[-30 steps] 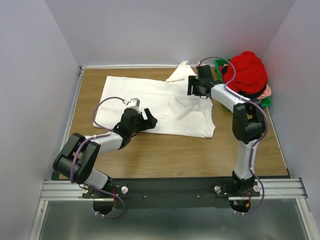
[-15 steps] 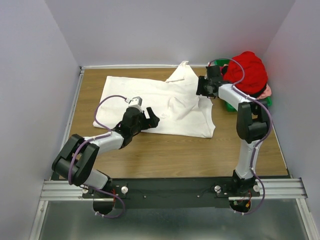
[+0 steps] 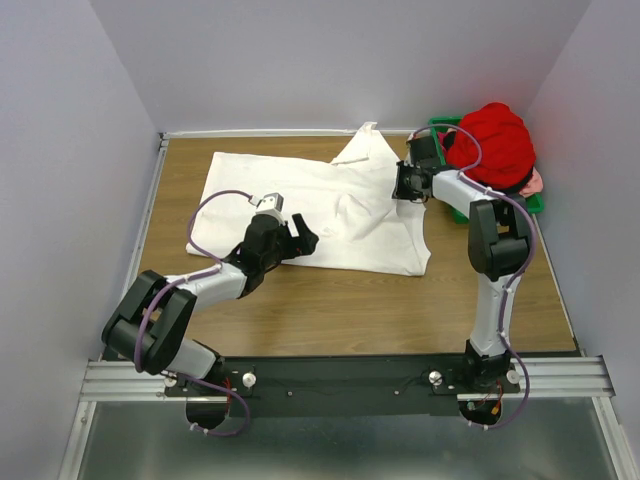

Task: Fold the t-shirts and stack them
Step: Fold the tshirt

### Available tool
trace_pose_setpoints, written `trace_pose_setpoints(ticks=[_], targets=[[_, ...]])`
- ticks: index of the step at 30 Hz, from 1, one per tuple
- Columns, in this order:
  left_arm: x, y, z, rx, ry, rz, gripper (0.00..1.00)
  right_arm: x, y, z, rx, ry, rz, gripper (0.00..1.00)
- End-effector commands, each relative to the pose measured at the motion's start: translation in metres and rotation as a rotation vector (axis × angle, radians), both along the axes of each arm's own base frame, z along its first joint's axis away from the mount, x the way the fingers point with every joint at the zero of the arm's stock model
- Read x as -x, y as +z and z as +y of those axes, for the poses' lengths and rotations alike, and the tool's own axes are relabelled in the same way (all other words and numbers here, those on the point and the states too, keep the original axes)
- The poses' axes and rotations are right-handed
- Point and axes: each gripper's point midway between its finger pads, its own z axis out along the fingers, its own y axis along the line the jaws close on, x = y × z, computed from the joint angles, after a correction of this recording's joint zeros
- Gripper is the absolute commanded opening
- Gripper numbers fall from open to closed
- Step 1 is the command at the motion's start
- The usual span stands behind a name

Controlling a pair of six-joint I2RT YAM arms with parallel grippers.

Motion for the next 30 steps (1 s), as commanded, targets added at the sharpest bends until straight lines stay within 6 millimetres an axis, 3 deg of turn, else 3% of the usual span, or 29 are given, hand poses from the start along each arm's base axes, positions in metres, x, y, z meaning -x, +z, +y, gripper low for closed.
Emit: trace_pose_setpoints(ticks=[1,5,7,16,25,30], targets=[[0.001,0.004,0.006,-0.009,0.029,-0.019,0.95,-0.002,-0.007,0.007,-0.033,0.031,0.016,0.18],[0.003,0.003,0.008,-0.013,0.035,-0.016,0.95,-0.008,0.001,0.012,-0.045,0.051,-0.004,0.03],[0.003,0.003,0.009,-0.015,0.037,-0.018,0.95,-0.009,0.005,0.014,-0.051,0.068,-0.013,0.0],[0.005,-0.001,0.01,-0.018,0.04,-0.01,0.95,-0.016,0.022,0.02,-0.051,0.143,-0.068,0.0],[0.006,0.0,0.012,-0.017,0.044,-0.015,0.95,-0.025,0.021,0.022,-0.036,0.163,-0.087,0.01],[0.007,-0.001,0.012,-0.017,0.043,-0.011,0.95,-0.03,0.018,0.009,0.021,0.11,-0.092,0.02]])
